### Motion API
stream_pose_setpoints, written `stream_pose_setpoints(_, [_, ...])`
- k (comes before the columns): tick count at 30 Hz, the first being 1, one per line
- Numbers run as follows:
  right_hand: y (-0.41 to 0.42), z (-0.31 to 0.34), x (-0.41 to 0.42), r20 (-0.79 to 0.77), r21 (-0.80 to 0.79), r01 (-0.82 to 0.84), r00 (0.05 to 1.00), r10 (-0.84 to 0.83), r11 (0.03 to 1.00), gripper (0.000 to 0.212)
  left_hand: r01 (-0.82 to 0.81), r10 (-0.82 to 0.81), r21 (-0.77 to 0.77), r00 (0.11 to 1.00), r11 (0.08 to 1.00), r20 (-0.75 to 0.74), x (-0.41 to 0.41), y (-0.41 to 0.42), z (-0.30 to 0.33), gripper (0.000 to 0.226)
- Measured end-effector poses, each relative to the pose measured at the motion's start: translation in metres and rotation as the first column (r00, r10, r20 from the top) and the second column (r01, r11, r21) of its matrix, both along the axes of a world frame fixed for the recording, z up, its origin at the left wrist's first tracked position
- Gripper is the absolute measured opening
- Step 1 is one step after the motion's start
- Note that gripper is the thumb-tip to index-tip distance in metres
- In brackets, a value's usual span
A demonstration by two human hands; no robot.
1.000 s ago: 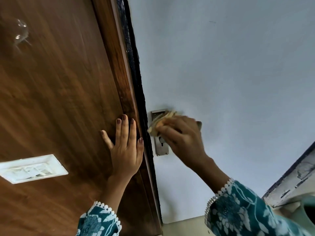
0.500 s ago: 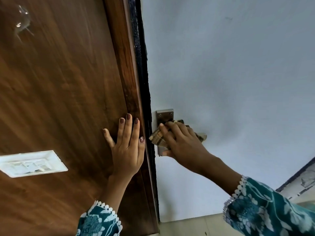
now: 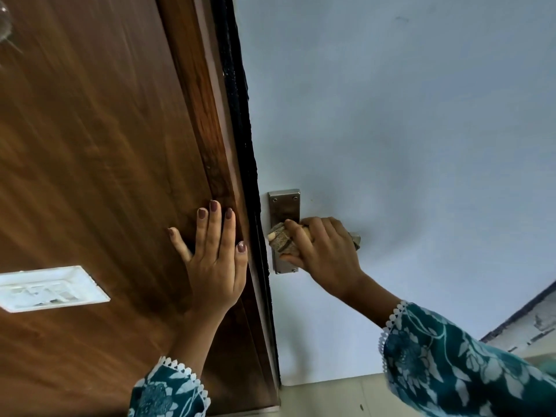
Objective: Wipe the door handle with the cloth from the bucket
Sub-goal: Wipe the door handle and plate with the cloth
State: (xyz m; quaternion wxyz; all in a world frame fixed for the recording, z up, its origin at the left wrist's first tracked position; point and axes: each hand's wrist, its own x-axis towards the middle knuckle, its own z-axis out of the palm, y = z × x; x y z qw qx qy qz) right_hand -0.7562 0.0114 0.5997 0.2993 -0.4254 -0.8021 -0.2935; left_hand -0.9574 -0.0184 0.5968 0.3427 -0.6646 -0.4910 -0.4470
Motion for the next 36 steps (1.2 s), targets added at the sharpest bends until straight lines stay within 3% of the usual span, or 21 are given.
stream_pose_setpoints(8, [0.007,0.006,0.057,-0.057,-0.059,-0.06,0.997,0.057,0.996,0.056,0.003,-0.003,-0.027,1.0,1.0,-0.007,-0.001,-0.001,0.001,0.055])
stream_pose_setpoints(11, [0.004,0.001,0.066,-0.141,-0.069,-0.045,0.989,0.035,0.997,0.046,-0.006,0.006,-0.023,1.0,1.0,-0.015,-0.002,-0.001,0.0,0.055])
stream_pose_setpoints(14, [-0.003,-0.003,0.04,-0.187,0.019,-0.026,0.982,0.029,0.999,0.034,-0.023,0.023,-0.014,1.0,1.0,-0.019,-0.002,0.001,0.0,0.055])
stream_pose_setpoints(21, [-0.013,-0.003,-0.035,-0.042,0.05,-0.016,0.999,0.018,0.999,0.035,-0.024,0.023,-0.003,0.999,1.0,-0.024,-0.003,0.002,-0.003,0.056])
stream_pose_setpoints(30, [0.01,-0.006,0.014,-0.053,0.096,-0.086,0.994,0.091,0.992,0.047,-0.044,0.045,0.05,0.999,0.998,-0.029,-0.002,0.005,-0.005,0.055])
stream_pose_setpoints(36, [0.012,-0.007,0.045,-0.228,0.062,-0.1,0.967,0.112,0.993,0.041,-0.046,0.048,0.058,0.998,0.997,-0.029,-0.001,0.006,-0.004,0.055])
